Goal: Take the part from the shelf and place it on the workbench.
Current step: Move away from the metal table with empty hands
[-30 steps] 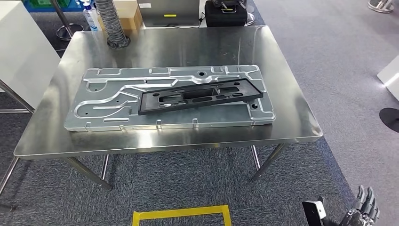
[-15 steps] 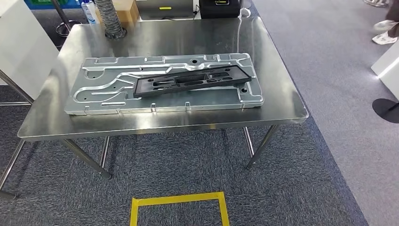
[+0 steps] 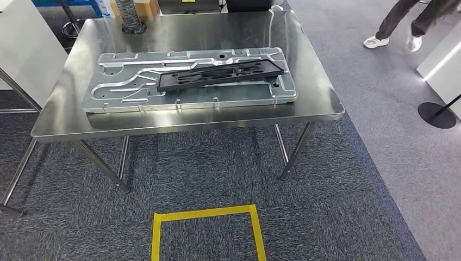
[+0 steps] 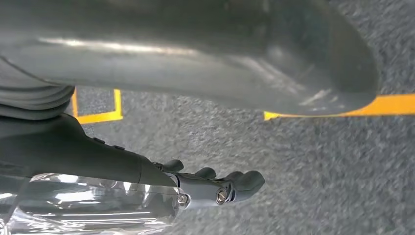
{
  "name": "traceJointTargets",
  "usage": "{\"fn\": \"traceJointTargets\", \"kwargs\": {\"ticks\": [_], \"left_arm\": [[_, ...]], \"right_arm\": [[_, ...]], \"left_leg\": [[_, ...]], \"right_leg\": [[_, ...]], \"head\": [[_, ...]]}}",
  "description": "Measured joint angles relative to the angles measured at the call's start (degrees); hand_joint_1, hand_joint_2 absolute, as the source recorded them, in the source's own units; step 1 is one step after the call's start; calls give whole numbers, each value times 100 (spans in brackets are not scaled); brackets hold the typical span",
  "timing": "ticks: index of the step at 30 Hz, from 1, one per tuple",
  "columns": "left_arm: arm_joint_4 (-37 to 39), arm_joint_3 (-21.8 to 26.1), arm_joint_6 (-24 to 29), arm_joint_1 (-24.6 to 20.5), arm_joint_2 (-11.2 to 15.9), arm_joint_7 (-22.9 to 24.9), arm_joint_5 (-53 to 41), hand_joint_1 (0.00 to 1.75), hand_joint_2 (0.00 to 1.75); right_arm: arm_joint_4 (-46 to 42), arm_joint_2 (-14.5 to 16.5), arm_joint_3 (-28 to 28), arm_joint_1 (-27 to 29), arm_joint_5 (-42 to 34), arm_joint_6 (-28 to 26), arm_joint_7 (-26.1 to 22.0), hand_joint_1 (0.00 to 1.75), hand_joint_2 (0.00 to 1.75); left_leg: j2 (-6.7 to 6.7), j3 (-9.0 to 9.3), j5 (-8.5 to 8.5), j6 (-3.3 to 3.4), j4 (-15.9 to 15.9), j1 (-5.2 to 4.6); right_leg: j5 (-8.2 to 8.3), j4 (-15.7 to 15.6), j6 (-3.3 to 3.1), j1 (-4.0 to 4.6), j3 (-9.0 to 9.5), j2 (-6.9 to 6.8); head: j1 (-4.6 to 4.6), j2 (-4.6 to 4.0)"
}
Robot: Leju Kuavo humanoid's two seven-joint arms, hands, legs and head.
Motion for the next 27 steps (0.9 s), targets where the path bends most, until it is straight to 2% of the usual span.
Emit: {"fn": "traceJointTargets", "kwargs": {"ticks": [1,3,4,5,6,7,8,9,10,11,12,13,14,15,16,17,18,19,20,22,23,24,25,26,27], "left_arm": [[0,-16,-4,-1,-1,-1,-10,0,0],[0,-41,-14,-7,-1,-3,-43,0,0],[0,-50,-20,-9,0,-7,-64,0,0],[1,-57,-27,-6,1,-10,-83,0,0],[2,-66,-37,-3,1,-12,-101,0,0],[3,-79,-49,-1,-1,-14,-122,0,0],[5,-96,-59,0,-3,-14,-140,0,0],[7,-115,-69,-1,-5,-13,-157,0,0],[9,-134,-76,-4,-7,-13,-171,0,0],[10,-150,-79,-8,-8,-12,-178,0,0],[11,-164,-81,-14,-8,-11,-180,0,0],[13,-174,-80,-24,-8,-9,-181,0,0],[13,-183,-80,-39,-8,-8,-182,0,0],[14,-190,-79,-54,-8,-4,-183,0,0],[15,-194,-78,-67,-9,-1,-184,0,0],[16,-197,-75,-74,-11,5,-185,0,0],[22,-198,-71,-73,-16,14,-184,0,0],[27,-199,-62,-70,-21,24,-183,0,0],[31,-199,-53,-69,-25,33,-182,0,0],[33,-199,-39,-75,-28,42,-177,0,0],[33,-199,-37,-78,-28,43,-175,0,0],[34,-199,-36,-78,-29,44,-173,0,0],[34,-199,-36,-77,-30,46,-174,0,0],[35,-199,-36,-77,-31,47,-174,0,0],[35,-199,-36,-77,-32,48,-174,0,0]], "right_arm": [[35,-18,14,-14,5,40,-8,0,0],[108,-69,29,-29,6,105,-30,0,0],[145,-113,33,-39,5,123,-36,0,0],[184,-174,37,-48,2,134,-43,0,0],[229,-246,40,-56,-3,138,-48,0,0],[277,-329,43,-58,-12,139,-52,0,0],[318,-407,45,-56,-21,139,-54,0,0],[356,-486,45,-52,-26,140,-54,0,0],[394,-566,45,-49,-31,141,-54,0,0],[427,-642,45,-49,-32,142,-54,0,0],[463,-719,45,-50,-34,146,-54,0,0],[497,-794,46,-55,-37,154,-54,0,0],[531,-869,47,-56,-39,163,-54,0,0],[566,-945,49,-56,-41,176,-54,0,0],[600,-1011,51,-55,-42,190,-56,0,0],[631,-1063,54,-51,-42,201,-59,0,0],[656,-1097,56,-49,-42,210,-64,0,0],[672,-1114,60,-49,-38,214,-72,0,0],[682,-1119,64,-48,-34,215,-80,0,0],[693,-1119,71,-46,-25,218,-95,0,0],[699,-1106,74,-46,-22,220,-100,0,0],[703,-1085,75,-46,-19,221,-104,0,0],[707,-1057,75,-47,-17,221,-106,0,0],[710,-1024,76,-47,-15,220,-107,0,0],[711,-1003,76,-49,-14,220,-108,0,0]], "left_leg": [[6,-17,48,-34,4,1],[7,-38,123,-101,8,20],[-15,-71,50,-130,59,30],[-40,-127,-147,-153,210,38],[-64,-204,-441,-170,467,52],[-79,-287,-768,-187,820,55],[-82,-356,-1013,-198,1210,60],[-82,-383,-1105,-205,1519,62],[-82,-337,-1051,-205,1681,62],[-83,-202,-899,-198,1643,61],[-84,30,-738,-184,1404,61],[-87,358,-674,-161,996,58],[-93,699,-712,-133,520,46],[-99,950,-795,-99,141,31],[-104,1101,-883,-64,-110,12],[-106,1129,-902,-27,-207,-6],[-94,1079,-857,18,-201,-4],[-80,1026,-796,66,-203,-2],[-63,957,-724,115,-209,1],[-43,773,-568,179,-212,-5],[-40,675,-492,188,-208,-12],[-39,574,-415,183,-200,-18],[-35,470,-341,173,-187,-22],[-31,362,-270,160,-170,-22],[-30,256,-203,144,-146,-21]], "right_leg": [[-70,-209,-28,20,127,1],[-16,-283,-98,22,99,-11],[45,-290,-137,17,50,-22],[120,-302,-181,7,-15,-36],[194,-306,-209,3,-91,-48],[266,-302,-227,10,-180,-51],[338,-294,-236,16,-275,-57],[408,-279,-232,22,-377,-60],[478,-255,-224,25,-491,-62],[543,-221,-212,26,-611,-61],[601,-181,-197,25,-726,-56],[652,-133,-175,25,-828,-51],[694,-84,-146,27,-907,-50],[738,-47,-112,27,-955,-54],[784,-24,-77,24,-983,-62],[833,-17,-42,16,-999,-70],[863,-11,-7,6,-1015,-70],[800,41,21,-6,-1057,-62],[629,175,47,-17,-1120,-52],[40,775,83,-39,-1316,-38],[-211,1167,98,-46,-1407,-37],[-331,1504,112,-50,-1458,-37],[-303,1688,119,-51,-1431,-38],[-169,1678,120,-52,-1309,-38],[1,1454,115,-54,-1081,-38]], "head": [[-1,0],[0,0],[0,0],[0,0],[0,0],[-1,0],[-1,0],[0,0],[-1,0],[-1,0],[-1,0],[-2,0],[-1,0],[-1,0],[-1,0],[0,0],[0,0],[0,0],[1,0],[1,0],[1,0],[1,0],[1,0],[1,0],[1,0]]}}
